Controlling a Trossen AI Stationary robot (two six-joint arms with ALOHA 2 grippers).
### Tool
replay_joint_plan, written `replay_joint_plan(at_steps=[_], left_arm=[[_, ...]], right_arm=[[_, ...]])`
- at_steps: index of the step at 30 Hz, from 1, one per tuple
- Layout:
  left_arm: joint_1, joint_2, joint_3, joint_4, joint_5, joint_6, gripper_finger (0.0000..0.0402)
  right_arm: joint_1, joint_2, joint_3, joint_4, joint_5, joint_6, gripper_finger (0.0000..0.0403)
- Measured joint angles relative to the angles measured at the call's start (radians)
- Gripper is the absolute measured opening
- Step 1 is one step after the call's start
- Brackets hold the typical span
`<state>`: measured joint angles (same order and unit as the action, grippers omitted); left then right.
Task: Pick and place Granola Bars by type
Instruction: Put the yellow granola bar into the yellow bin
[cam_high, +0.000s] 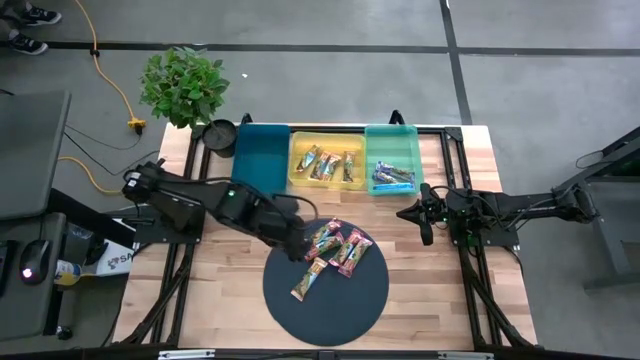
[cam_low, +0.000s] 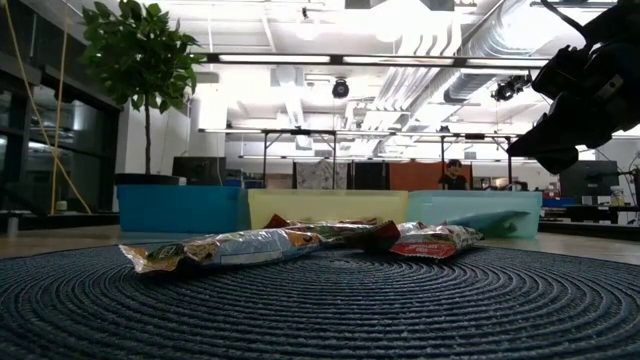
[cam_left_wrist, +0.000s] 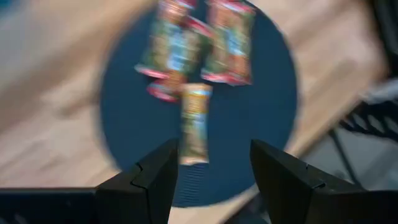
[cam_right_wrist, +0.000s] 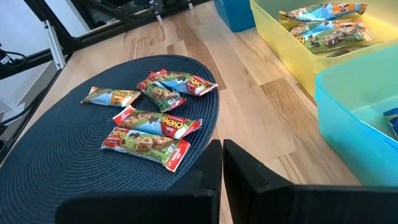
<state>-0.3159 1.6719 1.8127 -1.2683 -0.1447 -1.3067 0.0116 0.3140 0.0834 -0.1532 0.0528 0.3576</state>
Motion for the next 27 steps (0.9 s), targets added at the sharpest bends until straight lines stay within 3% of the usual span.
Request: replay_joint_plan(at_steps=[4, 10, 20, 27], left_arm=[[0.018, 0.032, -0.100, 0.198, 0.097, 0.077, 0.0195], [0.021, 0.136, -0.174, 0.205, 0.131, 0.041, 0.0195], [0.021, 0.321, -0.181, 0.262, 0.230, -0.007, 0.0195], [0.001, 0.385, -0.180, 0.399, 0.270, 0.009, 0.0195]], right_arm=[[0.000, 0.000, 0.000, 0.000, 0.000, 0.000, 0.0000], [0.000, 0.000, 0.000, 0.000, 0.000, 0.000, 0.0000], [0.000, 0.000, 0.000, -0.002, 0.000, 0.000, 0.0000], [0.000, 0.000, 0.001, 0.001, 0.000, 0.000, 0.0000]])
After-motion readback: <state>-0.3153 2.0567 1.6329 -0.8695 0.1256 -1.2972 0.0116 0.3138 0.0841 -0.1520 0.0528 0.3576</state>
